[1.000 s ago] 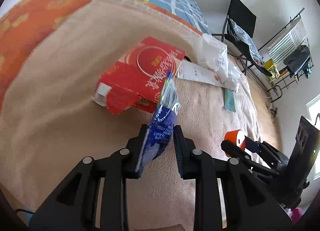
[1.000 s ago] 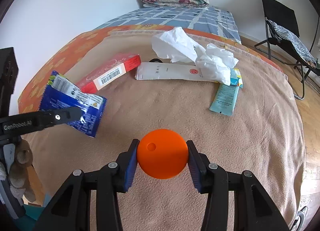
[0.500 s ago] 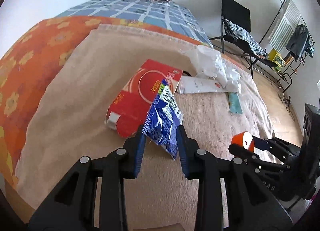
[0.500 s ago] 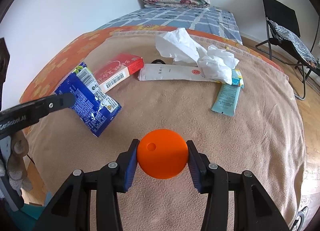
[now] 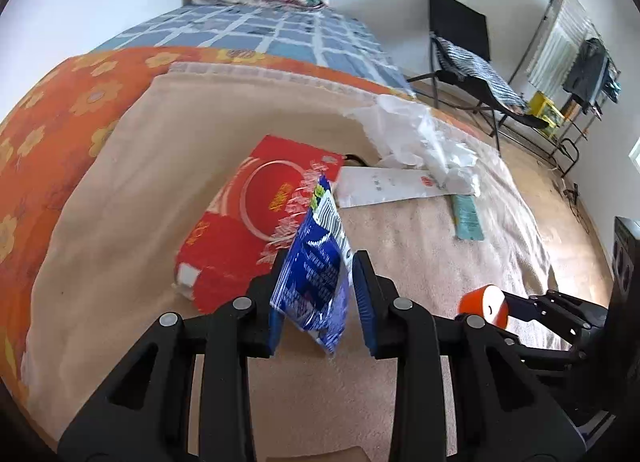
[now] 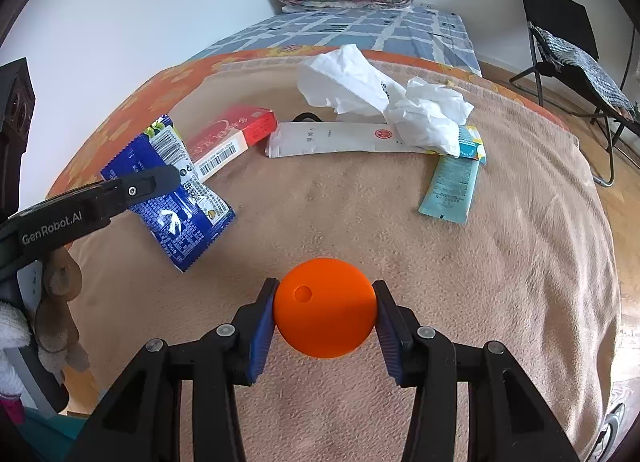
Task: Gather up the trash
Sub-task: 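Lift the wrapper and orange cap and carry them toward the blue basket, then lower the wrapper and orange cap with both grippers over the basket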
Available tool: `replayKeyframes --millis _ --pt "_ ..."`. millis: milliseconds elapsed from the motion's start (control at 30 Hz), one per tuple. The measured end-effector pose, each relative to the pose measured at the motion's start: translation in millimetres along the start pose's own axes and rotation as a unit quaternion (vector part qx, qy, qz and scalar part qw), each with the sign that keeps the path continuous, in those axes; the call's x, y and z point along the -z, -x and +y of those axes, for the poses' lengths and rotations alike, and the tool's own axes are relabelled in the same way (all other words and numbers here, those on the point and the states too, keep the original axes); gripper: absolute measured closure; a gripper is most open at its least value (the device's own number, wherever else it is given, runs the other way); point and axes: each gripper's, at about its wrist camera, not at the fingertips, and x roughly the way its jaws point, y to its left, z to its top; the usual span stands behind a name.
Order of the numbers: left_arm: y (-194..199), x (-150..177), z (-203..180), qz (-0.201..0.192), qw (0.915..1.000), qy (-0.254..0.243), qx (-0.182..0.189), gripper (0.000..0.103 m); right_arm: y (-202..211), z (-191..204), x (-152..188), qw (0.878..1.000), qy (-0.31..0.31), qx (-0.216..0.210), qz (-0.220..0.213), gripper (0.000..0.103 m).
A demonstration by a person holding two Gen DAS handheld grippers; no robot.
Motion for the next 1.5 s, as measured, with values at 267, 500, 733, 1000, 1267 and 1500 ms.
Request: replayKeyframes --millis 267,500,733,1000,1267,1500 --pt "-17.1 -0.3 -13.3 0.007 0.9998 -0.020 0.006 0.083 -3.0 -6.9 -1.0 1.000 -0.006 -0.002 0.003 0.055" --pt "-7.0 -0.3 -14.6 0.001 0.9993 -0.014 0.034 0.086 1.9 -13.7 0.4 1.000 -0.010 -0.002 -0.002 0.055" --pt "23.0 2.1 -15.9 -0.003 0.9984 -0.012 0.055 0.086 23.5 -17.0 3.7 1.000 -0.011 -0.004 -0.018 0.055" --pt "67.3 12.0 -16.4 -0.007 0.9976 -0.021 0.066 0.086 66.7 -9.7 18.3 0.999 0.010 -0.013 -0.041 0.055" --pt "109.9 43.3 -25.8 0.006 0.9960 -0.051 0.074 0.086 107.6 4.4 46.5 0.997 0.033 -0.027 -0.057 0.055" --pt "144.6 79.1 -33.8 0.014 0.9935 -0.069 0.090 0.086 134.5 23.3 82.0 0.995 0.062 -0.038 -0.065 0.055"
